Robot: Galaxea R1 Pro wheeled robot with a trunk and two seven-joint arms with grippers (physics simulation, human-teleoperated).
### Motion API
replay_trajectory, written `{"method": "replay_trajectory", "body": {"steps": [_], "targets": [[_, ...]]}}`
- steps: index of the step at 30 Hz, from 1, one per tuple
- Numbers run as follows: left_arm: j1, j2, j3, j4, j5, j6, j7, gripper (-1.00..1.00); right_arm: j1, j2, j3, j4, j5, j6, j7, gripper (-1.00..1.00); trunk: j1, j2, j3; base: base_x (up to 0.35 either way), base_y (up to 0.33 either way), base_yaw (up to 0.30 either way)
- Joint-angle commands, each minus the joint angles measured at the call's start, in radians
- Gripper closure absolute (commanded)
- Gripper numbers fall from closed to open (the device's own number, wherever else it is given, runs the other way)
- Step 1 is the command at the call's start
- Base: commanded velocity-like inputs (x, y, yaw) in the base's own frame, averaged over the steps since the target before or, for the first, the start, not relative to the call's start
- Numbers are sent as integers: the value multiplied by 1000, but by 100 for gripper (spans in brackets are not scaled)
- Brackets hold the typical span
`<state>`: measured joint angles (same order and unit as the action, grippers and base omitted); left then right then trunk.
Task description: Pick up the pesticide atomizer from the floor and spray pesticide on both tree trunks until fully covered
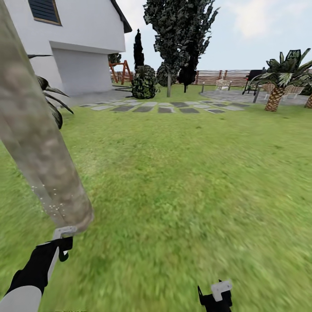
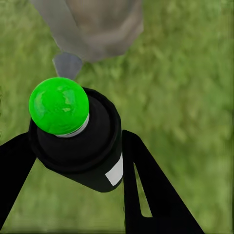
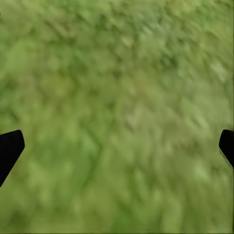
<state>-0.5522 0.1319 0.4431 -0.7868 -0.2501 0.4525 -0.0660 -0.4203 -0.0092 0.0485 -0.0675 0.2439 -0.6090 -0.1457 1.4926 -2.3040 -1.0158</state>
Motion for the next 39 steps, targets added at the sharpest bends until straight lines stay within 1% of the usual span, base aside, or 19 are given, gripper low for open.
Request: {"method": "replay_trajectory", "body": {"steps": [1,10,20,35,39], "targets": [[0,0,0,0,0,0,0,100,0,0,0,0,0,0,0,-100,0,0,0,116,-263,267],[0,1,3,0,0,0,0,100,0,0,0,0,0,0,0,-100,0,0,0,154,-255,277],[0,0,2,3,0,0,2,100,0,0,0,0,0,0,0,-100,0,0,0,235,-194,275],[0,1,3,2,1,0,2,100,0,0,0,0,0,0,0,-100,0,0,0,241,-188,17],[0,1,3,1,0,0,2,100,0,0,0,0,0,0,0,-100,0,0,0,241,-188,210]]}}
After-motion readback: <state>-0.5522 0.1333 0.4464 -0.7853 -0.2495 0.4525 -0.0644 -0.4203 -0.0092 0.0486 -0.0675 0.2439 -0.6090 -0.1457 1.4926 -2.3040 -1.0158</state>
